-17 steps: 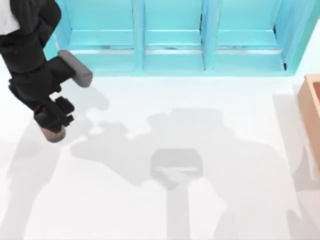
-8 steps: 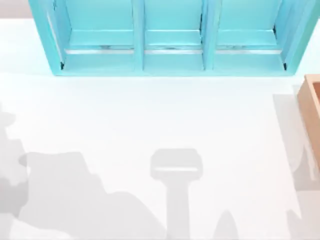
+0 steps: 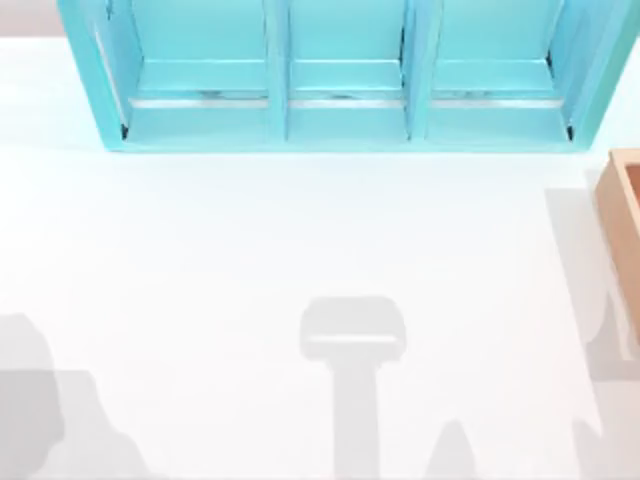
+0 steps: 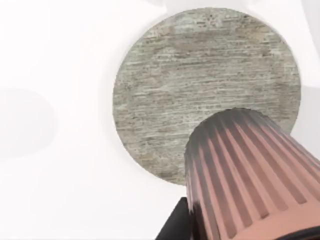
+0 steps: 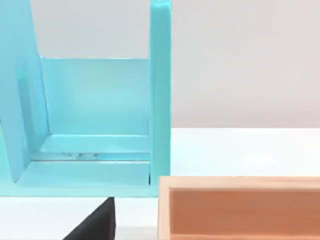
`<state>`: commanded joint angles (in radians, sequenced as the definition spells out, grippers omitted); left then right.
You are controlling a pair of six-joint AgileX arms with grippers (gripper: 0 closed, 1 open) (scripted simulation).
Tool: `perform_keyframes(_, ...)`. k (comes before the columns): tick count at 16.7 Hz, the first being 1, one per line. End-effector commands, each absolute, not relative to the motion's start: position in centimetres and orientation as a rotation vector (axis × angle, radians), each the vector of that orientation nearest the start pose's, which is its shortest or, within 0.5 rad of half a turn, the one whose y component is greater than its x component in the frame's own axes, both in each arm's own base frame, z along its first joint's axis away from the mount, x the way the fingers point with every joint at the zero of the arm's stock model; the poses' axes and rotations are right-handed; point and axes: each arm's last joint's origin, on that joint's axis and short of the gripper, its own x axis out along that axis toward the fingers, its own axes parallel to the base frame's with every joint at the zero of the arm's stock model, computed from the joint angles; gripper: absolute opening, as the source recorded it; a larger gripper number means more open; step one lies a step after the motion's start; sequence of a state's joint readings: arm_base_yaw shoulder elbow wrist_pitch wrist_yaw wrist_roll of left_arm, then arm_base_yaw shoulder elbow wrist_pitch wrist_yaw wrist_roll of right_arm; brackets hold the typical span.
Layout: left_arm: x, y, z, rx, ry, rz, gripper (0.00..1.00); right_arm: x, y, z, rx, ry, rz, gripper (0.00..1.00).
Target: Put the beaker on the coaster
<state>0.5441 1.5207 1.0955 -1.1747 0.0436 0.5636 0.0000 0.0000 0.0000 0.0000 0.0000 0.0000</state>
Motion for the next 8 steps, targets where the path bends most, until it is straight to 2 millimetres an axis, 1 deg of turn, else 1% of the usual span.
perform_keyframes(3,22.1,13.3,21.7,-0.02,1.575,-0.062,0.0,10.6,-0.1,16.0,0.0,0.0,0.0,1.0)
perform_keyframes(8,22.3,13.3,19.3,-0.018,1.566,-0.056,0.0,10.6,-0.1,16.0,0.0,0.0,0.0,1.0)
